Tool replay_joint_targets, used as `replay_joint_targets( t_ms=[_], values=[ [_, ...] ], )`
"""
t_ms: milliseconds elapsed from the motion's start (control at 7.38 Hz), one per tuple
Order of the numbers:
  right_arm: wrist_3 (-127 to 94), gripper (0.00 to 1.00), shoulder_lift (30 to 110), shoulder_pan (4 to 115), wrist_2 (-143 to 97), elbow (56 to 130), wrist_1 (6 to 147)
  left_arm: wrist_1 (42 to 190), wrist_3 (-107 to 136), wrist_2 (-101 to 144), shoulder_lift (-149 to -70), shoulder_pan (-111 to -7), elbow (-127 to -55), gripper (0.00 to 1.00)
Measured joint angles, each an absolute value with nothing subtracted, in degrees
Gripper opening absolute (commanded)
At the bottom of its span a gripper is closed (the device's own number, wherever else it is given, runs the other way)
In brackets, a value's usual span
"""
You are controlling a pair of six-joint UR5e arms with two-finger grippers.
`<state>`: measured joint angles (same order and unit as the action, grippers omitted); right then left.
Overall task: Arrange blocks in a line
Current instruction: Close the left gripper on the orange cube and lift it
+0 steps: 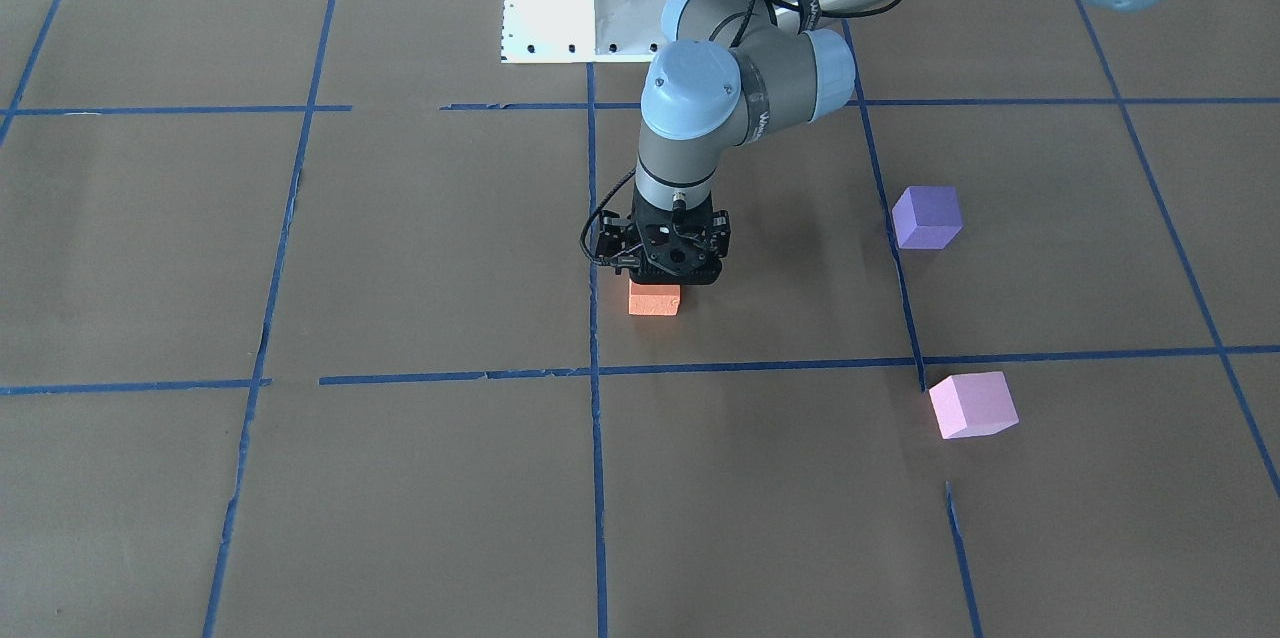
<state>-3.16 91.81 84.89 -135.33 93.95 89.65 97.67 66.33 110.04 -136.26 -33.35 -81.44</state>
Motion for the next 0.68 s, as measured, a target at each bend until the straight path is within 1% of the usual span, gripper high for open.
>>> replay_joint_targets(
  t_ms=[406, 542, 677],
  values=[
    [-3.2, 1.0, 91.8, 84.9, -135.3, 94.0, 89.6, 98.5, 66.3, 110.0, -136.6, -33.3, -79.7, 0.99],
    [-3.2, 1.0, 91.8, 84.9, -135.3, 94.0, 89.6, 98.7, 66.2, 110.0, -136.7, -33.3, -79.2, 0.96],
    [-3.2, 1.0, 91.8, 84.9, -135.3, 94.0, 89.6, 99.0, 66.1, 110.0, -136.8, -33.3, -78.8, 0.8]
  ],
)
